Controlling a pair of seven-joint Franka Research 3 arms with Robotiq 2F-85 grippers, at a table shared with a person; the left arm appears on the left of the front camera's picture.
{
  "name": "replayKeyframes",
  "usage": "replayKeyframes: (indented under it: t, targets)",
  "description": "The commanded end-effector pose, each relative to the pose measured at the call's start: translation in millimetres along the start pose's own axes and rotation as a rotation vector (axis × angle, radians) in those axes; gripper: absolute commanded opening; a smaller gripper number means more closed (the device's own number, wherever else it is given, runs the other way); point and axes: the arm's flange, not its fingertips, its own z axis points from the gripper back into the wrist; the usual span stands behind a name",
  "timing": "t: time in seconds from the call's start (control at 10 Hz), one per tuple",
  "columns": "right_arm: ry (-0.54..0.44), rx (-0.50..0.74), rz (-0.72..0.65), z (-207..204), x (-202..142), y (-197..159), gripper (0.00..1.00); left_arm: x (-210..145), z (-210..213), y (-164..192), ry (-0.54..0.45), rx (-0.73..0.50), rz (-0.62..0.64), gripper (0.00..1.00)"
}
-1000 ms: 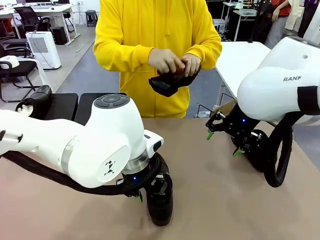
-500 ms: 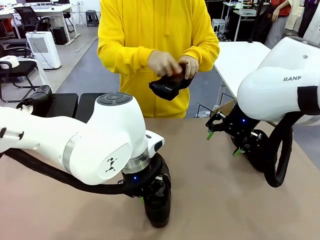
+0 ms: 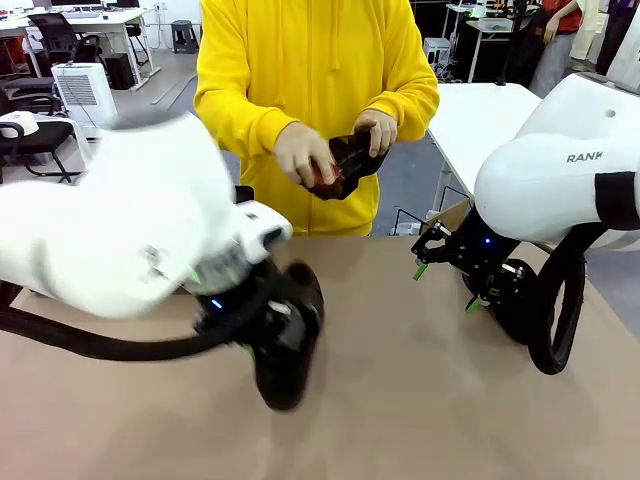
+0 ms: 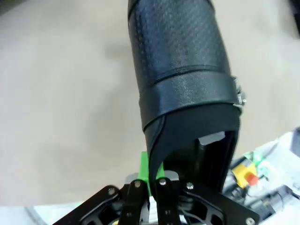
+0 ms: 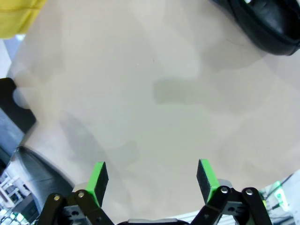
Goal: Organize the shoes by placing them on the stand.
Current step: Place the Shoe from the middle of the table onto the Shoes Stand.
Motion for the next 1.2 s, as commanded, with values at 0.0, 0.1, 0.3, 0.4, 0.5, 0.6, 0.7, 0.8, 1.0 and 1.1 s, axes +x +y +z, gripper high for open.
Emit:
replayKeyframes:
  t: [0.0,0.1,0.3,0.4,0.5,0.6,0.7,0.8,1.0,1.1]
  targets:
    - [0.003,-0.003,0.021,2.6,1.1,1.6,1.0,21.4,26.5,56.6,-0.124,0.023,-0.031,0.0]
    - [0.003,-0.003,0.021,2.6,1.1,1.6,1.0,44.7,35.9,81.9,-0.197,0.061,-0.035,0.0]
    - [0.003,-0.003,0.021,2.6,1.1,1.6,1.0,89.3,42.4,122.7,-0.24,0.118,-0.009,0.0]
    - [0.003,-0.003,0.021,2.6,1.1,1.6,1.0,106.8,48.2,143.5,-0.301,0.141,0.0,0.0]
    - [0.003,-0.003,0.021,2.6,1.1,1.6,1.0,122.9,57.1,169.5,-0.339,0.152,0.036,0.0]
    - [0.003,-0.003,0.021,2.6,1.1,1.6,1.0,133.7,64.6,192.5,-0.369,0.165,0.062,0.0]
    - [0.003,-0.003,0.021,2.6,1.1,1.6,1.0,140.9,72.8,212.0,-0.382,0.16,0.098,0.0]
    - [0.003,-0.003,0.021,2.6,1.1,1.6,1.0,144.3,79.5,224.8,-0.341,0.116,0.167,0.0]
    - [0.003,-0.003,0.021,2.6,1.1,1.6,1.0,134.4,62.3,206.4,-0.349,0.156,0.089,0.0]
    - [0.003,-0.003,0.021,2.6,1.1,1.6,1.0,134.4,62.3,206.4,-0.349,0.156,0.089,0.0]
